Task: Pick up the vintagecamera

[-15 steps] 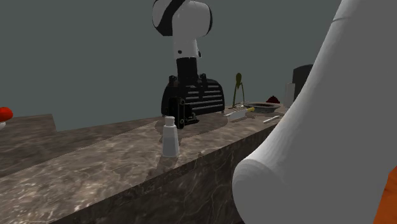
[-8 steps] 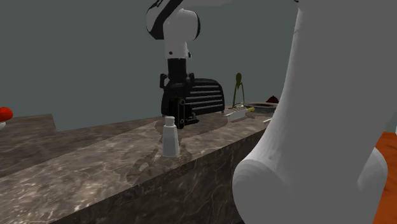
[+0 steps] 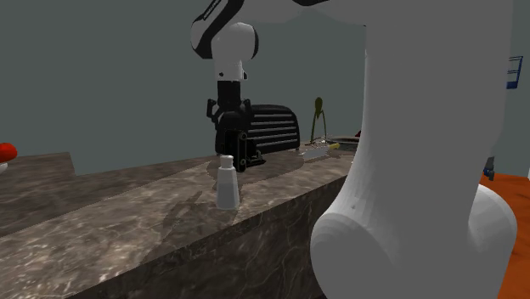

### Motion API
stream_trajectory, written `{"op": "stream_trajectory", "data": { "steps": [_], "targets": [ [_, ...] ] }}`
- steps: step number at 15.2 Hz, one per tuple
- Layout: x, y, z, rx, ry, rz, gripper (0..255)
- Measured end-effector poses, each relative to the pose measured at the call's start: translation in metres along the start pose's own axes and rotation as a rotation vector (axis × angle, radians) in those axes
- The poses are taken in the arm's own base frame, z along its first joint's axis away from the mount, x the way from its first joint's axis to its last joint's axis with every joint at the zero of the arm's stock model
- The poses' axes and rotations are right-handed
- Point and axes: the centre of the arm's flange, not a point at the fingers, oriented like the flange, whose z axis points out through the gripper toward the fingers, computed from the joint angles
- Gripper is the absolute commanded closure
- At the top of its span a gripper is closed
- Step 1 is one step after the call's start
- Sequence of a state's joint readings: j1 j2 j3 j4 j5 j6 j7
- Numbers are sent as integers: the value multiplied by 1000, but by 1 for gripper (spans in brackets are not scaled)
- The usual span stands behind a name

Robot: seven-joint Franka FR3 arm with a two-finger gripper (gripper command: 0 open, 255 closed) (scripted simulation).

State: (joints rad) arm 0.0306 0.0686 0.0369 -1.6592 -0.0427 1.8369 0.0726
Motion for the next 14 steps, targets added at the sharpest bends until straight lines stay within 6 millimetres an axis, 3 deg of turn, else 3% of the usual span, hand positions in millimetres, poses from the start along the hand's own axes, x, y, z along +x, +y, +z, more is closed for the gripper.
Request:
{"op": "stream_trajectory", "data": {
  "steps": [4,5,14],
  "targets": [
    [-2,0,19,0,0,0,0],
    [-2,0,21,0,0,0,255],
    [-2,-1,22,1,3,-1,255]
  ]
}}
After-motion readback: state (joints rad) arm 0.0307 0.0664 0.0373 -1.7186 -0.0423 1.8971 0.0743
